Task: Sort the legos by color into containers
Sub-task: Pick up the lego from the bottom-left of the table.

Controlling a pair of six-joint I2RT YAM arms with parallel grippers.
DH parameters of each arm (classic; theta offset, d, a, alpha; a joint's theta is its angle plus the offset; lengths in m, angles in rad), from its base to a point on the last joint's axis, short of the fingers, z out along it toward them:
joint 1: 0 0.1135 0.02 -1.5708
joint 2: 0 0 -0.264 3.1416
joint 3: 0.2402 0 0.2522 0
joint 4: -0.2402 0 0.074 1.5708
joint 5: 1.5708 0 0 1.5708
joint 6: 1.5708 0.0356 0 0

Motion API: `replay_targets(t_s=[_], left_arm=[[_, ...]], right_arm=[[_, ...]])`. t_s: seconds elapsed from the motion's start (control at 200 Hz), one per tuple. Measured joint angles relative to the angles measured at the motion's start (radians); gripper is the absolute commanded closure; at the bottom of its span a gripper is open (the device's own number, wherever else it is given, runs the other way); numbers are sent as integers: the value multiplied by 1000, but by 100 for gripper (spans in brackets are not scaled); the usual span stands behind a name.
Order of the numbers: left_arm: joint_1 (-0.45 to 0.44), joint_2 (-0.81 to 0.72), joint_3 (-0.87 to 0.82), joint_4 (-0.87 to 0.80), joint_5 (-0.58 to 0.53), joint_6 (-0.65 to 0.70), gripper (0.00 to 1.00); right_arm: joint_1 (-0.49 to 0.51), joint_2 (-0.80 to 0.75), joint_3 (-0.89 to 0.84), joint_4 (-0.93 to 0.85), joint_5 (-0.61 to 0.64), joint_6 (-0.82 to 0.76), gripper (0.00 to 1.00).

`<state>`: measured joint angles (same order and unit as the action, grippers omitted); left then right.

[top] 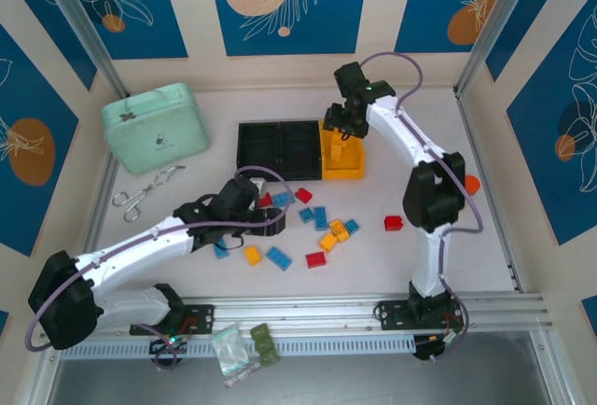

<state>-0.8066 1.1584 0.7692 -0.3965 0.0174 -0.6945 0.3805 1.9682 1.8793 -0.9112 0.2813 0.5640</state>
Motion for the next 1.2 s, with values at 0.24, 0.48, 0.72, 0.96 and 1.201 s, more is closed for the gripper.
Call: replay_targets(t_s=[0.24, 0.48, 0.72, 0.96, 1.201], left_arm=[[15, -55, -5, -99, -47, -16, 29], [18, -66, -10, -229, -127, -61, 31], [86, -111, -69, -354, -240, -129, 31], [163, -107, -175, -359, -253, -147, 32], [167, 18, -179, -252, -230, -145, 45]], right_arm=[[59, -290, -323, 106, -32, -12, 39], [114, -520, -645, 167, -100, -10, 39], [200, -734, -879, 239, -171, 15, 39], [324, -746, -964, 298, -197, 82, 39], [381, -682, -964, 325, -195, 124, 39]])
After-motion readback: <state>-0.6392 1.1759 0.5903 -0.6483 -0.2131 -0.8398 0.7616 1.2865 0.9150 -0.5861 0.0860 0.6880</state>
